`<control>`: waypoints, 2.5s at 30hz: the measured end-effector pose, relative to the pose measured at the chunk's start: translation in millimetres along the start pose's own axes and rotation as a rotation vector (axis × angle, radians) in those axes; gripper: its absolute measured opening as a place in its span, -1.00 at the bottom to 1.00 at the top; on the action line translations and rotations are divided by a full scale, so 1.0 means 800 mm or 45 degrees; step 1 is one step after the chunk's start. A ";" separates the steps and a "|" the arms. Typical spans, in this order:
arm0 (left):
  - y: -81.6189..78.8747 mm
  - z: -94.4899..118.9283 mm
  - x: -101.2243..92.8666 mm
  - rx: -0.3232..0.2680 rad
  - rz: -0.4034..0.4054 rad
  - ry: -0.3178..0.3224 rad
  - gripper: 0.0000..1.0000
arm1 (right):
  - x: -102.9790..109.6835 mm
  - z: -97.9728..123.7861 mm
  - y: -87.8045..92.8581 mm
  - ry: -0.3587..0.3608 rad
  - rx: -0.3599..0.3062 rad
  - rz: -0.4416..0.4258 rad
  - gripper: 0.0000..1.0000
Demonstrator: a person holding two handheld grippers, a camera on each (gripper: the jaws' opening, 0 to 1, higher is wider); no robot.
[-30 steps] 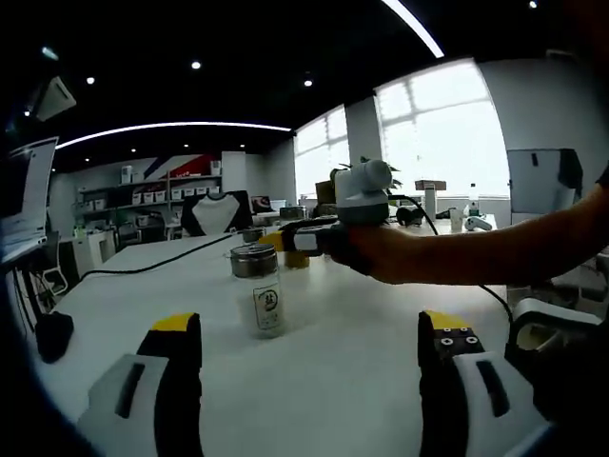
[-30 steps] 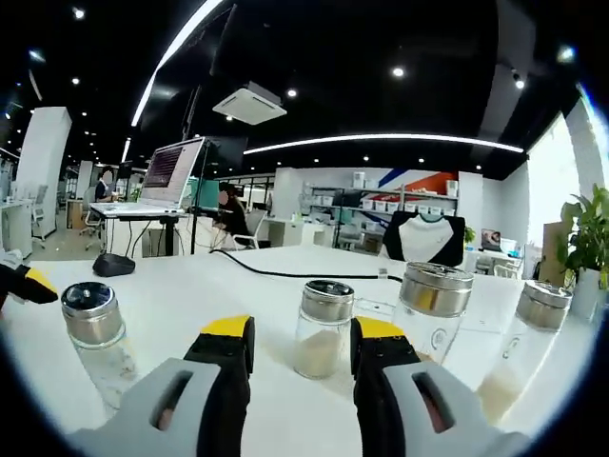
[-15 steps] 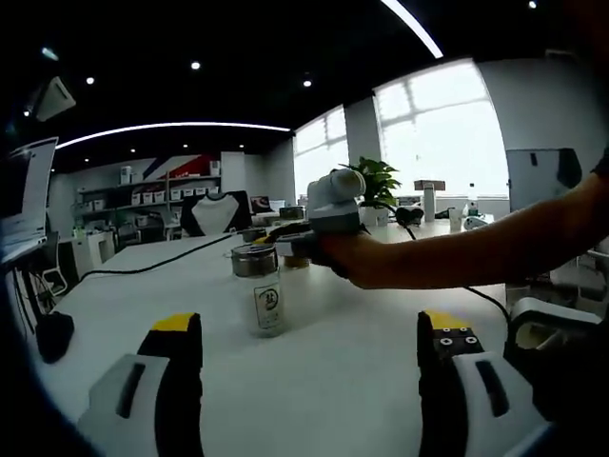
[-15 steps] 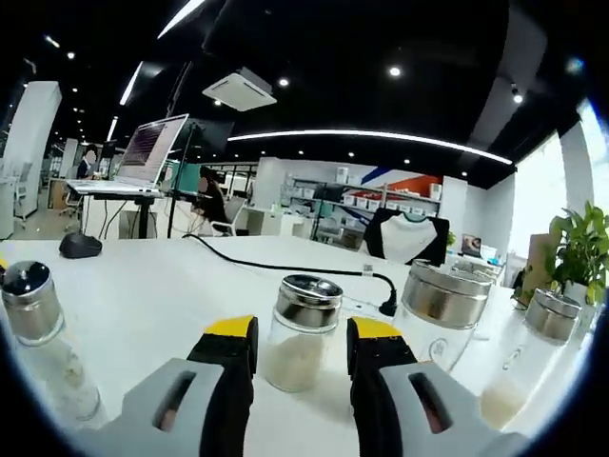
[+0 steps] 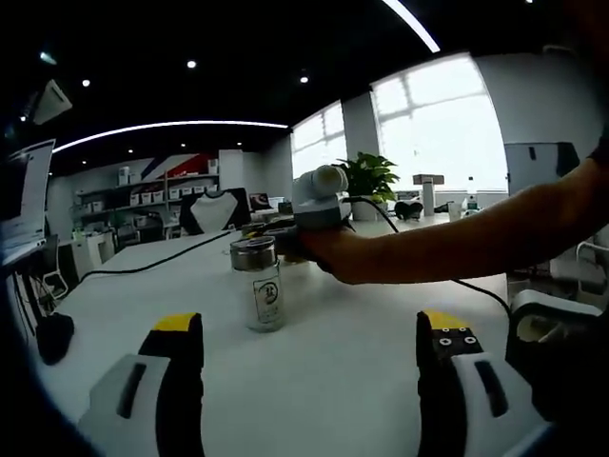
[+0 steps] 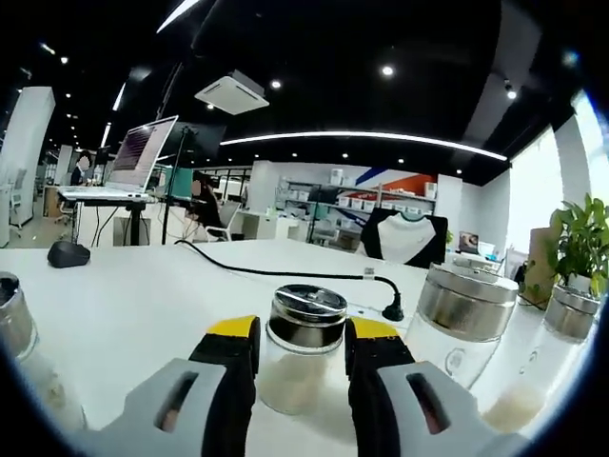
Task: Rotate the seasoning bottle until the label or dispensing opening points toward the visible target arrow and the bottle remains upright within the marked orientation range
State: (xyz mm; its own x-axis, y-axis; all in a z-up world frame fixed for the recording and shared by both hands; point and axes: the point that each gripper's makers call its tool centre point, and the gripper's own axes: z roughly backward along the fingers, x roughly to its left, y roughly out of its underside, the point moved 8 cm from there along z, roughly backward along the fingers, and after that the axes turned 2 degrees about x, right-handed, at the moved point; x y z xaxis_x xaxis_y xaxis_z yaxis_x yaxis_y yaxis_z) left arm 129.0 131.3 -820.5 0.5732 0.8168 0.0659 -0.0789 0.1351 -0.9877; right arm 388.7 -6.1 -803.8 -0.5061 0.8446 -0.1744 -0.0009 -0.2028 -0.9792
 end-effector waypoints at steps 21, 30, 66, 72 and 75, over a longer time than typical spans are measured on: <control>-0.006 0.002 0.000 -0.036 0.005 0.002 0.90 | 0.007 0.042 -0.028 -0.100 -0.073 -0.057 -0.39; -0.014 0.002 -0.005 -0.074 -0.074 0.034 0.69 | 0.010 0.093 -0.031 -0.201 -0.095 -0.068 -0.40; -0.035 -0.047 -0.040 -0.176 -0.077 0.259 0.13 | 0.060 0.264 -0.048 -0.803 -0.196 -0.004 -0.40; -0.035 -0.053 -0.049 -0.219 -0.023 0.362 0.04 | 0.069 0.282 -0.042 -0.891 -0.204 0.029 -0.40; -0.035 -0.053 -0.054 -0.241 0.029 0.438 0.00 | 0.074 0.291 -0.041 -0.943 -0.215 0.043 -0.40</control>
State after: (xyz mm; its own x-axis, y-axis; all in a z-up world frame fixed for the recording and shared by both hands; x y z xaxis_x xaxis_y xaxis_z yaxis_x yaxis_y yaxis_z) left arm 140.8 68.3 -802.1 0.8155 0.5782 0.0240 0.0388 -0.0132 -0.9992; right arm 157.8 -64.6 -758.2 -0.9504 0.2735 -0.1481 0.1270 -0.0935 -0.9875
